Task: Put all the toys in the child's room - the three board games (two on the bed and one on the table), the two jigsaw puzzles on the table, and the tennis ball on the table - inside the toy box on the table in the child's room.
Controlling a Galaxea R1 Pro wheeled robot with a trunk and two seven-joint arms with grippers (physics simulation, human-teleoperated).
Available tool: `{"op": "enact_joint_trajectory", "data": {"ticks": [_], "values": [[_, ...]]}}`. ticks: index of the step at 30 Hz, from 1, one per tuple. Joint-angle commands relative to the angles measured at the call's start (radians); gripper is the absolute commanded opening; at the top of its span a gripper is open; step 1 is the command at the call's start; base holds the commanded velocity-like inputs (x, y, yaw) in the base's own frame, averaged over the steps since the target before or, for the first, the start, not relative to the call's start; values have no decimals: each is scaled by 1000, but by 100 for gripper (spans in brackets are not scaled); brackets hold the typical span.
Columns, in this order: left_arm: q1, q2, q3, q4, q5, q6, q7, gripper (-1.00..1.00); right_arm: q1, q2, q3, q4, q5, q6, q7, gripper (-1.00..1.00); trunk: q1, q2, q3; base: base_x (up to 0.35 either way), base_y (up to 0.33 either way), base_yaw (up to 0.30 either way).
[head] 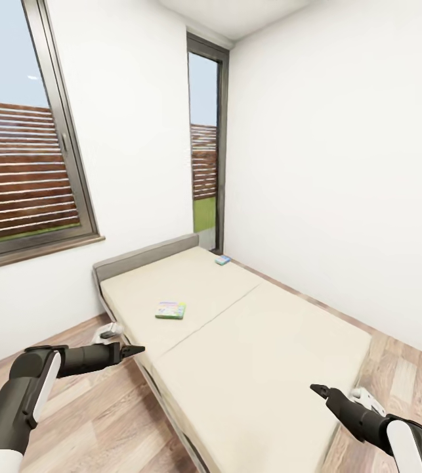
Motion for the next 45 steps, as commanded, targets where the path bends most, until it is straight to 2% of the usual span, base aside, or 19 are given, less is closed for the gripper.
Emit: {"op": "enact_joint_trajectory", "data": {"ticks": [1, 11, 20, 28, 45], "values": [[0, 0, 1, 0, 0, 7, -4, 100, -1, 0, -1, 0, 0, 5, 2, 100, 0, -1, 0, 0, 0, -86], [0, 0, 2, 0, 0, 7, -4, 100, -1, 0, -1, 0, 0, 5, 2, 100, 0, -1, 7, 12, 1, -145], [0, 0, 3, 0, 0, 7, -3, 100, -1, 0, -1, 0, -1, 5, 2, 100, 0, -1, 14, 148, 86, -164], [0, 0, 3, 0, 0, 7, -3, 100, -1, 0, -1, 0, -1, 5, 2, 100, 0, -1, 15, 143, 84, -35], [0, 0, 3, 0, 0, 7, -2, 100, -1, 0, -1, 0, 0, 5, 2, 100, 0, -1, 16, 18, 10, -4]]}}
